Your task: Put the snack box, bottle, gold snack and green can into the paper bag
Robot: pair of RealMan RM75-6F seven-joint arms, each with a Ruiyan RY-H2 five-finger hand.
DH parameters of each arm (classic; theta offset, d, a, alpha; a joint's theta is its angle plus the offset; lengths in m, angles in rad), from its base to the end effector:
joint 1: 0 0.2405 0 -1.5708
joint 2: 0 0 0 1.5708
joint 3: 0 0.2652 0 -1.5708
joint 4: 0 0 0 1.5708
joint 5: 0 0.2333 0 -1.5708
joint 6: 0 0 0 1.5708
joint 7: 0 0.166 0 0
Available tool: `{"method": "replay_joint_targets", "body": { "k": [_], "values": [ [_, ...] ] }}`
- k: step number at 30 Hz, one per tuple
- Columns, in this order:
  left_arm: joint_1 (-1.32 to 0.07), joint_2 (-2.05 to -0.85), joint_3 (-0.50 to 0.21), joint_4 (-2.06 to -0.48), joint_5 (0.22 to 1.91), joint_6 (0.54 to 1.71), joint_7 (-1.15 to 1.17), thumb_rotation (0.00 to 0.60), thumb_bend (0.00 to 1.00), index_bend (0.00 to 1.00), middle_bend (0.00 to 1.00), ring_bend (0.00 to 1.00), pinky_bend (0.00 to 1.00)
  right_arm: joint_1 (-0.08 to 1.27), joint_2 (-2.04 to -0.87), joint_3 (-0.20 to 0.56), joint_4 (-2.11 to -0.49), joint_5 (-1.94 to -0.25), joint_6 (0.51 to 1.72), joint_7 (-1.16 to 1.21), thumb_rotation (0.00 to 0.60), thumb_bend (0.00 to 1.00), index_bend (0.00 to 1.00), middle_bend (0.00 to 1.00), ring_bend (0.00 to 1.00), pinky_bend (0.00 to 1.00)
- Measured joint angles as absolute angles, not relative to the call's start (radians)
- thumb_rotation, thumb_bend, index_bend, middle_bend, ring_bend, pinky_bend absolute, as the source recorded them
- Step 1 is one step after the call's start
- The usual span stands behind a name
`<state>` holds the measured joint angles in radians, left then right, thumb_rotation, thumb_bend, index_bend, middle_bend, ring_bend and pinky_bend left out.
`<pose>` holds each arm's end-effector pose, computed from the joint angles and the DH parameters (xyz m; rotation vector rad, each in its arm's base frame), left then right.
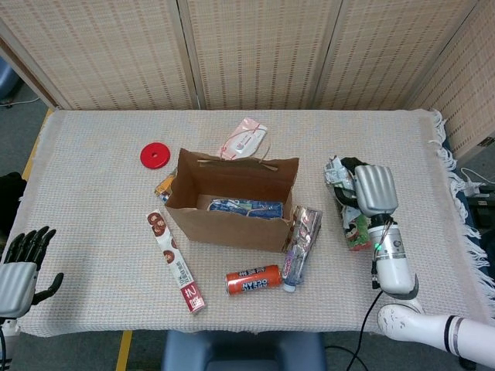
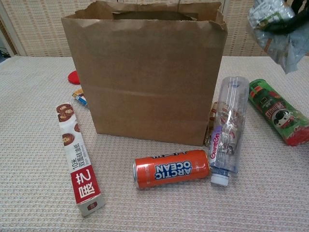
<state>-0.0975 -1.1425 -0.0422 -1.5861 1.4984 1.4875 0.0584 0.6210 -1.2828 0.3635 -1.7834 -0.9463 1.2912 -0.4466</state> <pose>-0.3297 0.2084 0.1356 -1.4109 -0.8535 -0.8673 -0.1536 -0.3865 0.1070 1.3541 -0.8778 1.0708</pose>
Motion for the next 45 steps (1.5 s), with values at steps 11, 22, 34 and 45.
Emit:
{"method": "replay_joint_targets", "body": {
  "k": [11, 22, 34, 45],
  "values": [
    [-0.097, -1.143, -0.043, -1.586, 1.497, 1.488, 0.06, 0.6, 0.35, 0.0, 0.0, 0.0, 0.0, 0.726, -1.242, 0.536, -1.977, -0.939, 1.372, -0.531, 0.6, 0.34, 0.67, 0.55, 0.57, 0.63],
    [-0.099, -1.141, -0.041, -1.58, 1.501, 1.485, 0.045, 0.6, 0.35, 0.0, 0.0, 0.0, 0.0, 0.937, -1.436, 0.521, -1.955, -0.886, 1.414, -0.735, 0.6, 0.34, 0.66, 0.55, 0.57, 0.62],
    [-0.099, -1.14, -0.041, -1.58, 1.501, 1.484, 0.042, 0.6, 0.35, 0.0, 0.0, 0.0, 0.0, 0.975, -1.518, 0.404, -1.864, -0.874, 1.385, -0.818, 0.6, 0.19, 0.23, 0.35, 0.25, 0.36],
    [-0.098, -1.142, -0.041, -1.582, 1.499, 1.486, 0.049, 0.6, 0.35, 0.0, 0.0, 0.0, 0.0, 0.943, -1.42, 0.441, -1.967, -0.815, 1.379, -0.786, 0.6, 0.04, 0.0, 0.09, 0.03, 0.15]
  ]
}}
